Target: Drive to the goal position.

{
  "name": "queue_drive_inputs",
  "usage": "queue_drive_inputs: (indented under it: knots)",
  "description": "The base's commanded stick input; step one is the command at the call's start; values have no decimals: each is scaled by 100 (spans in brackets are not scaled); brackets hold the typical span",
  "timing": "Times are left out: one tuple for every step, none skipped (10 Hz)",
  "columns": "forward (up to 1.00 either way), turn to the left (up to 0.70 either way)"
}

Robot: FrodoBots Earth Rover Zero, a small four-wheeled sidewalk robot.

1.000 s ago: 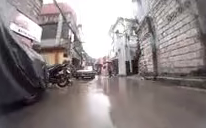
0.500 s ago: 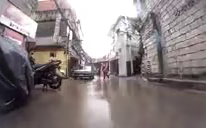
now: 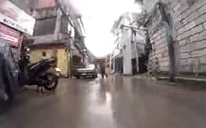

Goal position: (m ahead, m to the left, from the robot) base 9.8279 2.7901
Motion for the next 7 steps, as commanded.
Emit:
queue_drive_inputs:
  knots:
    - [99, 0]
    - [99, 0]
    - [99, 0]
    - [99, 0]
    - [99, 0]
    - [99, 19]
    - [99, 11]
